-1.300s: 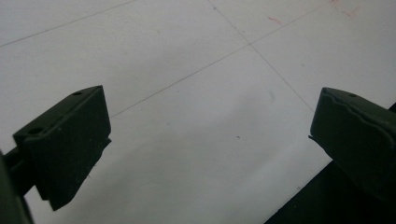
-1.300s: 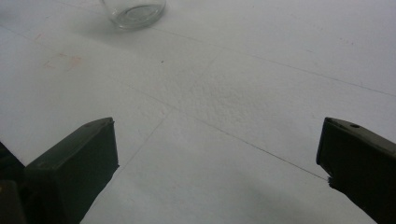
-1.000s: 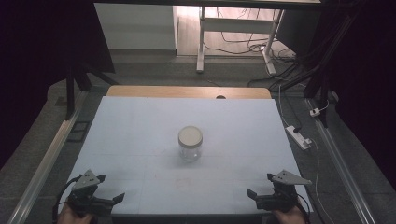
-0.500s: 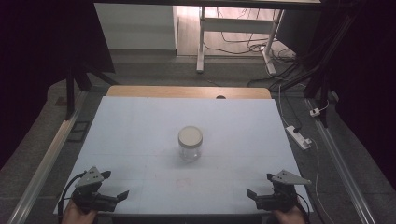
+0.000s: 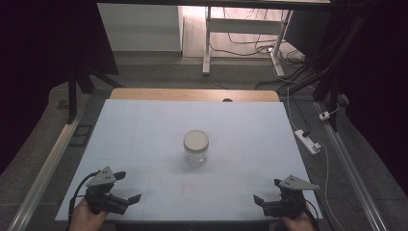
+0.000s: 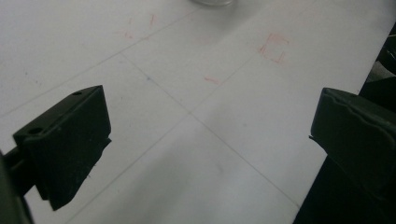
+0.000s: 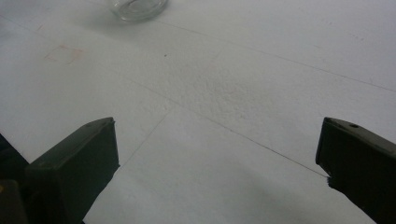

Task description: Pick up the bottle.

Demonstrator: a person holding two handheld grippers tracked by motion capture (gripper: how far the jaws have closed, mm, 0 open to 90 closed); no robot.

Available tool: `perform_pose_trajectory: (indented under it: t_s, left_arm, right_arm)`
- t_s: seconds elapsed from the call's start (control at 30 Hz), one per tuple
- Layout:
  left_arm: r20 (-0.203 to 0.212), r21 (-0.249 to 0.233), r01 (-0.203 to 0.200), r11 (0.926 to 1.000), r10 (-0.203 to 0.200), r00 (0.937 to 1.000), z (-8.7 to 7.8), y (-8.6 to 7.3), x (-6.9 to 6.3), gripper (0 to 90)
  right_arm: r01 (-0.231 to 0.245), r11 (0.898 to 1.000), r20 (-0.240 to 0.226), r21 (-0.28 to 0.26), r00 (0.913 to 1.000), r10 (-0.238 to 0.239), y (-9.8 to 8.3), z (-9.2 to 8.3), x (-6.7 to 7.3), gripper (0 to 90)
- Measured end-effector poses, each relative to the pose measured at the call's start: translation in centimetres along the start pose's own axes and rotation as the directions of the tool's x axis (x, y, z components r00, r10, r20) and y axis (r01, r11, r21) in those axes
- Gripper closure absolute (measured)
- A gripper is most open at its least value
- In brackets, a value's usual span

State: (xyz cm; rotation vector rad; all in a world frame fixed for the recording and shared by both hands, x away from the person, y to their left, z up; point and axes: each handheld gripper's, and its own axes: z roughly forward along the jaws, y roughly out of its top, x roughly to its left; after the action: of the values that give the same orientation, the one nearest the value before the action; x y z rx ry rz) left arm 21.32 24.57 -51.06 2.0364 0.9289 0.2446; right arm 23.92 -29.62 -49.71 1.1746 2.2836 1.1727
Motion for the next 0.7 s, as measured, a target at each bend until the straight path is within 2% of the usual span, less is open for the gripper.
perform_pose_trajectory:
  t_s: [0.13, 0.23, 0.37, 0.57, 0.7]
  left_arm:
    - [0.009, -0.018, -0.014, 0.9997, 0.014, 0.9999, 0.4, 0.5, 0.2, 0.0]
    - [-0.03, -0.011, -0.02, 0.9997, 0.02, 0.9994, 0.9, 1.1, 0.3, 0.0]
    - [-0.04, -0.02, -0.034, 0.9992, 0.033, 0.9987, 1.6, 1.9, 0.4, 0.0]
    - [-0.031, -0.041, -0.052, 0.9978, 0.051, 0.9982, 2.8, 3.5, 0.4, 0.0]
    - [-0.036, -0.037, -0.064, 0.9973, 0.062, 0.9974, 3.8, 4.5, 0.4, 0.0]
  right_arm:
    - [0.002, 1.0, 0.0, 0.002, 1.0, -0.002, 0.0, 0.0, 0.0, 0.0]
    - [0.002, 1.0, 0.001, 0.003, 1.0, -0.002, 0.0, 0.0, 0.0, 0.0]
    - [0.002, 1.0, 0.0, 0.003, 1.0, -0.002, 0.0, 0.0, 0.0, 0.0]
    - [0.007, 1.0, 0.0, 0.001, 1.0, -0.007, 0.0, 0.0, 0.0, 0.0]
    - [0.007, 1.0, -0.001, 0.001, 1.0, -0.007, 0.0, 0.0, 0.0, 0.0]
